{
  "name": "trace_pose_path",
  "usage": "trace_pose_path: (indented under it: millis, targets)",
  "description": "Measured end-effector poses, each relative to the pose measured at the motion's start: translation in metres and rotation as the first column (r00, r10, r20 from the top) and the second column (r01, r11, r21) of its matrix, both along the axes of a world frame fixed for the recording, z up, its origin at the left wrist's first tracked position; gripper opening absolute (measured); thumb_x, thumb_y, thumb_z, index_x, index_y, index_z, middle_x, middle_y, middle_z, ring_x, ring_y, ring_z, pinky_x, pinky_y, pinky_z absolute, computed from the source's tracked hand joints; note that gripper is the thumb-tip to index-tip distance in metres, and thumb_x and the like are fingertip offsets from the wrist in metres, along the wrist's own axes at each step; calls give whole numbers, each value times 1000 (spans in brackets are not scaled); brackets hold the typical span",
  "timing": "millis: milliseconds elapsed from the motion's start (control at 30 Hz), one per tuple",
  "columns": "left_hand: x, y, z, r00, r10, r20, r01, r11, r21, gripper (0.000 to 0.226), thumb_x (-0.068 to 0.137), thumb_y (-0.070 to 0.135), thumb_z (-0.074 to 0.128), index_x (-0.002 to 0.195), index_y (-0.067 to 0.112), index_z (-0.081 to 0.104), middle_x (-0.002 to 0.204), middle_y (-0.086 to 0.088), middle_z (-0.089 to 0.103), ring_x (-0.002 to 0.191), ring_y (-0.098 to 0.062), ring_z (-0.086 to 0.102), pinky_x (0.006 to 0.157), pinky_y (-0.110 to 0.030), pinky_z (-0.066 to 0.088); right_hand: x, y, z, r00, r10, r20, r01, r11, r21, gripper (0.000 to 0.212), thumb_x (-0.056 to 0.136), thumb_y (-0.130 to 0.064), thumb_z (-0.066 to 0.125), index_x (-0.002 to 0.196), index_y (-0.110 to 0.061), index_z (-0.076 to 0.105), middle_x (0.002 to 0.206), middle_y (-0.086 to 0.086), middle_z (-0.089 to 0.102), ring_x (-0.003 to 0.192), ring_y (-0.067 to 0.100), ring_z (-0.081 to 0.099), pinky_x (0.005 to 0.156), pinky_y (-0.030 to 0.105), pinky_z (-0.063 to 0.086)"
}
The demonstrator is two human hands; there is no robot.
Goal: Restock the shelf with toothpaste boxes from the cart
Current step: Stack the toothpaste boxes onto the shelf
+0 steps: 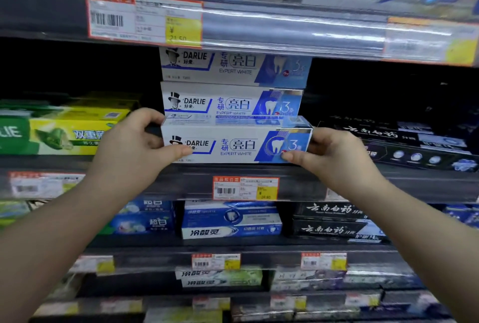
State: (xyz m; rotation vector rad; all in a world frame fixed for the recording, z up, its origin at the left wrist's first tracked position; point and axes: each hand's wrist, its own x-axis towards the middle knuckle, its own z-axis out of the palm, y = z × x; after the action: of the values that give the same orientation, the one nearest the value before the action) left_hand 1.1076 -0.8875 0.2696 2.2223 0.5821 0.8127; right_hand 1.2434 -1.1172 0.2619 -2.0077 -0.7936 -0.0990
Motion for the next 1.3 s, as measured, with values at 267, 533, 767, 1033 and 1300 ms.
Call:
trace_pose_path:
  millis: [267,533,767,1033,1300]
  targets:
    - [0,4,-3,993,17,-115,-13,999,38,44,65,36,80,98,24,53,71,0,67,71,-18,61,60,-32,44,-4,1,6,998,-23,52,31,986,-165,18,71,-32,76,64,-37,60,55,-25,58,61,-10,57,51,4,39]
    - [-4,4,4,982,-19,-189,26,999,34,28,66,36,79,77,31,55,75,12,65,74,-6,58,64,-26,44,-1,0,9,996,36,-82,-52,977,-208,10,74,-31,74,73,-33,65,71,-19,67,68,-5,60,58,12,42]
    - [-6,5,-2,989,-109,-99,105,993,-45,38,77,27,72,114,30,62,77,29,56,79,8,54,71,-18,41,-4,-4,2,999,34,-28,-38,990,-135,18,80,-24,69,94,-36,68,80,-24,69,74,-12,62,67,5,44]
    - [-5,2,-5,977,-175,-125,175,984,-11,35,84,27,63,119,28,60,78,27,55,80,5,55,64,-11,34,-7,-2,4,1000,12,-4,-13,978,-210,22,81,-28,67,104,-25,68,85,-16,68,81,-6,61,68,8,47]
    - [13,19,21,969,-85,231,141,961,-239,88,67,43,77,141,19,33,135,-4,52,118,-18,53,99,-38,44,1,8,32,989,-98,-108,122,960,252,59,79,-31,68,132,-16,46,115,-1,60,102,10,58,74,17,45]
